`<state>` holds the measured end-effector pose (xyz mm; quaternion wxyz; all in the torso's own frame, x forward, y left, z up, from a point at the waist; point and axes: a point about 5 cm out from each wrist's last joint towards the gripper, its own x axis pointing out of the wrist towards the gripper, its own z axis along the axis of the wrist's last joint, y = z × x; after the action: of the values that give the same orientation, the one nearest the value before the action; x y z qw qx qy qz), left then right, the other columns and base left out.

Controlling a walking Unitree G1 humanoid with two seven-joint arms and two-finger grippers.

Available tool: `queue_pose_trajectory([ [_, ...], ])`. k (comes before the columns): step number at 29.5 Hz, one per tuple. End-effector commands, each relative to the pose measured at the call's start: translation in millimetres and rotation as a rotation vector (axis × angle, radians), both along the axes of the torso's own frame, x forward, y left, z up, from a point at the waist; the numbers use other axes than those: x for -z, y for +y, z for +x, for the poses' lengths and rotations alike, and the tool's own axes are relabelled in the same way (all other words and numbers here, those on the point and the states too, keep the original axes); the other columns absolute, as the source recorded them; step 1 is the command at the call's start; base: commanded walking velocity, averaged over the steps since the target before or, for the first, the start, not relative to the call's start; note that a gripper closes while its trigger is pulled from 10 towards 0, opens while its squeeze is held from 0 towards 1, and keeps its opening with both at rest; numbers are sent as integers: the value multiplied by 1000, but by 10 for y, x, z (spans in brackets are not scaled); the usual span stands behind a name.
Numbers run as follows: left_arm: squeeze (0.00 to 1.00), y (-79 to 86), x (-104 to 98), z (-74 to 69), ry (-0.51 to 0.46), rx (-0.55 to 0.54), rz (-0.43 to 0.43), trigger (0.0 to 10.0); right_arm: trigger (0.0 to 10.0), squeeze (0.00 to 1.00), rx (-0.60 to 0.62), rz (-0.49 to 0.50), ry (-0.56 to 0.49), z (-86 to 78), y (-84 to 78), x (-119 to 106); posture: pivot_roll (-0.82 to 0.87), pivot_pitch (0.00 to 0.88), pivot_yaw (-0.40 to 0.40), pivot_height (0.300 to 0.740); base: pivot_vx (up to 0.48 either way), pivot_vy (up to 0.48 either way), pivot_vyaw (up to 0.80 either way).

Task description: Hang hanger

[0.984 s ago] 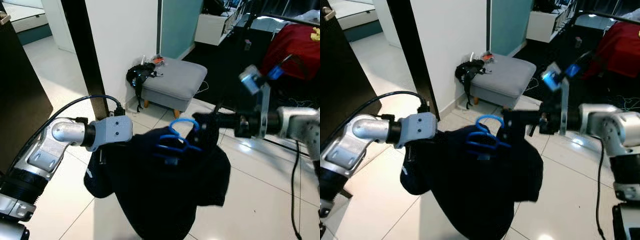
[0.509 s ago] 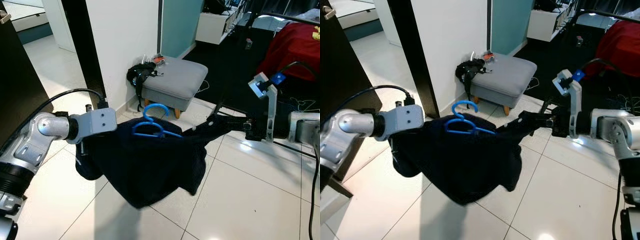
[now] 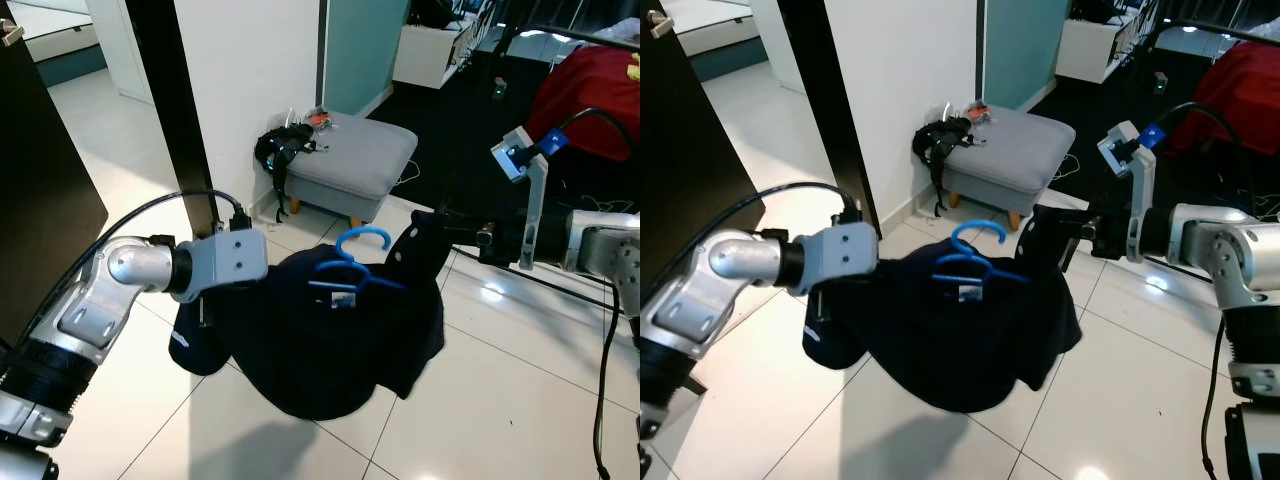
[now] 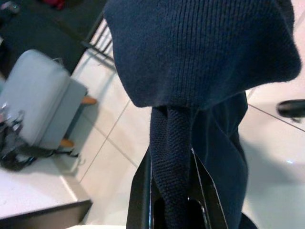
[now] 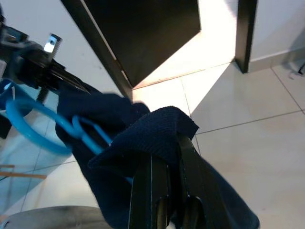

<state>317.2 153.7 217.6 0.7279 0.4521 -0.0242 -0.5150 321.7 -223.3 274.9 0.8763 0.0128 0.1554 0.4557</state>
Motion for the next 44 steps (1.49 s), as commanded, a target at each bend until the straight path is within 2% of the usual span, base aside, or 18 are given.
queue_pose_trajectory([
  [1,0,10,-18,-42,-7,42,15,10000,0,0,-55,-2,-37,-46,37,-54,1,85,-12,740,0,0,0],
  [3,0,117,-56,-34,-3,39,43,10000,0,0,-85,-10,-37,-100,2,-59,3,85,-12,740,0,0,0],
  [6,0,164,-84,1,-9,8,49,10000,0,0,-89,-12,-33,-113,-12,-59,3,85,-12,740,0,0,0],
  [9,0,203,-103,76,-18,-64,48,10000,0,0,-128,-4,-14,-164,18,-52,2,85,-10,740,0,0,0],
  [12,0,238,-112,206,-31,-220,18,10000,0,0,-210,0,2,-257,153,-39,-1,86,-10,740,0,0,0],
  [14,0,238,-112,206,-31,-220,18,10000,0,0,-210,0,2,-257,153,-39,-1,86,-10,740,0,0,0],
  [16,0,261,-85,251,-34,-288,19,10000,0,0,-212,3,2,-252,209,-41,-1,83,-11,740,0,0,0],
  [17,0,261,-85,251,-34,-288,19,10000,0,0,-212,3,2,-252,209,-41,-1,83,-11,740,0,0,0],
  [19,0,125,-32,161,7,-232,-41,10000,0,0,-171,10,-2,-192,242,-2,2,79,-11,740,0,0,0],
  [25,0,-12,-38,40,64,-128,-116,10000,0,0,-122,22,-15,-124,246,46,5,77,-12,740,0,0,0],
  [26,0,-40,-48,2,80,-91,-135,10000,667,0,-113,14,-25,-112,237,62,6,76,-11,740,0,0,0],
  [27,0,-57,-55,-29,95,-63,-147,10000,4627,0,-105,-3,-38,-107,226,80,6,76,-11,740,0,0,0],
  [28,0,-65,-63,-50,115,-46,-173,10000,10000,0,-94,-31,-46,-100,208,109,6,74,-11,740,0,0,0],
  [32,0,-72,-88,-53,152,-48,-236,10000,10000,0,-65,-51,-40,-93,161,145,5,78,-12,740,0,0,0],
  [33,0,-73,-109,-57,187,-53,-306,10000,10000,427,7,-43,-39,-48,63,149,6,78,-14,740,0,0,0],
  [34,0,-76,-108,-84,208,-35,-346,10000,10000,1000,48,-44,-48,-31,-21,143,2,85,-15,740,0,0,0],
  [40,0,-124,-75,-239,278,60,-435,10000,10000,1000,118,-33,-80,-27,-237,96,-3,89,-19,740,0,0,0],
  [44,0,-176,-7,-307,311,101,-464,10000,10000,1000,90,-34,-123,-67,-308,40,-3,89,-19,740,0,0,0],
])
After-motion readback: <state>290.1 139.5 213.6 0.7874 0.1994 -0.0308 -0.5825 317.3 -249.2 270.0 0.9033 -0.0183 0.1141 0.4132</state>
